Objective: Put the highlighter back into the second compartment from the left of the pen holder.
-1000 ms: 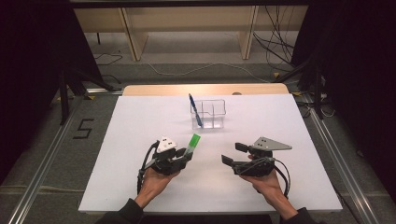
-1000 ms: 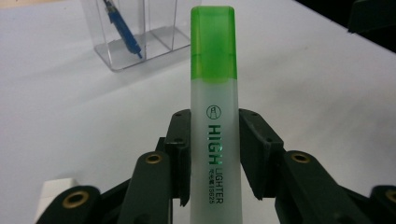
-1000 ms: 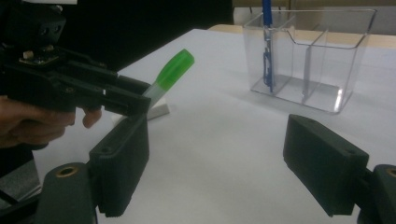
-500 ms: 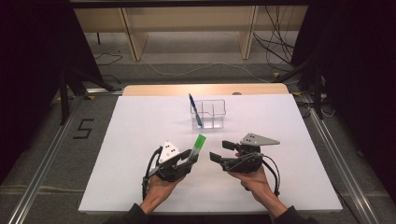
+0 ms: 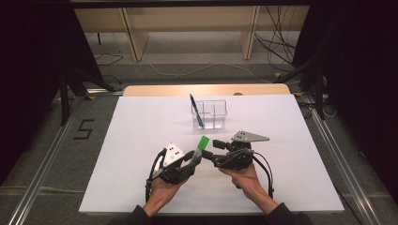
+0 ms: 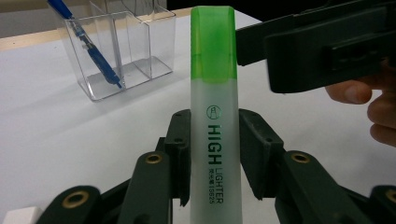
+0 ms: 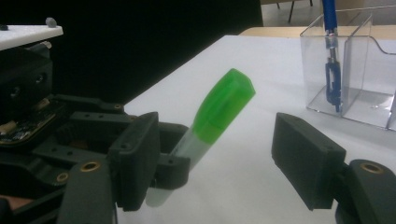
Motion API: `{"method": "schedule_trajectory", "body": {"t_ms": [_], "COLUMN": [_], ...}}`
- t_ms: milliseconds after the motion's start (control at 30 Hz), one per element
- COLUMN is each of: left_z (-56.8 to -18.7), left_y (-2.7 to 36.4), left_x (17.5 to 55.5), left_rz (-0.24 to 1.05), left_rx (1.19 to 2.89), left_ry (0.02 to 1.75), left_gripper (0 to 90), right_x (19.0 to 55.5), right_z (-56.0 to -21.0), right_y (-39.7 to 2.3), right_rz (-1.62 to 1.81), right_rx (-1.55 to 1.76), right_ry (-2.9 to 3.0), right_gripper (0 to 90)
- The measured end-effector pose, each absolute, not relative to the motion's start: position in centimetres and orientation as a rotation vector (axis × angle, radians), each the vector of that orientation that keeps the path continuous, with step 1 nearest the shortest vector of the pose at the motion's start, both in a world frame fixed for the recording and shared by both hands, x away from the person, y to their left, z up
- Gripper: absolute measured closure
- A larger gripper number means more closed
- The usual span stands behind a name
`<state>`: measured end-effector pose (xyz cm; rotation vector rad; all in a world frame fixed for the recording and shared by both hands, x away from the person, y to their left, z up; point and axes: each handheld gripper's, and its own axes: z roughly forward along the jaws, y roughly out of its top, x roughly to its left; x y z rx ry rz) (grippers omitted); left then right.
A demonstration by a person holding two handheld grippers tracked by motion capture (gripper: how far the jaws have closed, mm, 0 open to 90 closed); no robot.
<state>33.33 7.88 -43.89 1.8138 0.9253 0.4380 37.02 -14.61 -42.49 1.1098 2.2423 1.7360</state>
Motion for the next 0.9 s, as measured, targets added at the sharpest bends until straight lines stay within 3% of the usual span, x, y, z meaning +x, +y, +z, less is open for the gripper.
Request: {"method": "schedule_trajectory", "body": {"t_ms": [900], "left_z": [-43.5], "left_y": [7.1], "left_x": [32.6], "left_rz": [0.518], "left_rx": [1.789], "left_ry": [0.861], "left_gripper": [65.7], "right_x": [38.0], "right_z": [-42.8], "right_y": [-13.4], "right_rz": [1.835], "right_rx": [1.209], "right_ry": [2.238], "right_gripper": [57.9]}}
